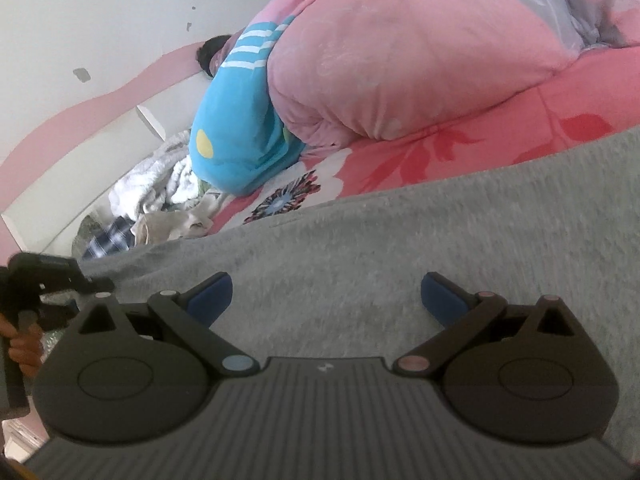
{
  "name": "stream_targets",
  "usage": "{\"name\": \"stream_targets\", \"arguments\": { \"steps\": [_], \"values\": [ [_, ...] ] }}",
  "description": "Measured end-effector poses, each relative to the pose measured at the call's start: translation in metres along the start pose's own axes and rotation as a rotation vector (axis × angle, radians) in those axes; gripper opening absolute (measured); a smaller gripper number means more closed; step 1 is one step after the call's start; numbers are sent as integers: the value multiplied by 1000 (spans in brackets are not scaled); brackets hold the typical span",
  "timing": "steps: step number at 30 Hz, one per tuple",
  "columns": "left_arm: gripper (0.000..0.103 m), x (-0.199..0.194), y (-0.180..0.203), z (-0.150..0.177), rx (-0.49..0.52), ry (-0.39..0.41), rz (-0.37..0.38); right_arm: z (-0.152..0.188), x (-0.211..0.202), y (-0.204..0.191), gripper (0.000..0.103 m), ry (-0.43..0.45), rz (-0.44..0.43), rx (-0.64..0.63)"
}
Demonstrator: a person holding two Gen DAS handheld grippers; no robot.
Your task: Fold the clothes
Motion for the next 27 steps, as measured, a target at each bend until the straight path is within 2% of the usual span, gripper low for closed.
{"name": "stream_targets", "arguments": {
  "steps": [5,8,11,13,16,19,21,23,27],
  "values": [
    [29,-70,63,22,185,177,79,-3,-8,10,94,39,-33,71],
    [29,-101,106,46,304,238,148,-6,-20,15,87,52,-36,120],
    [29,-121,140,82,432,281,207,-14,-55,20,83,92,-67,171],
    [29,-128,155,115,506,284,247,-19,-89,25,83,126,-67,169],
    [31,-127,174,165,638,239,309,-26,-138,41,83,145,18,140],
    [37,-120,180,206,751,158,343,-28,-176,63,83,123,93,171],
    [45,-123,175,216,793,183,353,-25,-191,73,83,105,123,190],
    [56,-129,165,211,786,172,419,-23,-199,77,83,87,144,188],
    [61,-135,131,186,641,91,564,-28,-193,71,83,68,129,152]
  ]
}}
Point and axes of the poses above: each gripper's, at about its wrist camera, not at the fingertips, and x roughly the way its jaws point, y to its right, z to its underside, the point moved 1 cm from there along x, roughly the way its jaws point, and after that the axes turned 13 degrees about -z, right-handed, at the moved point
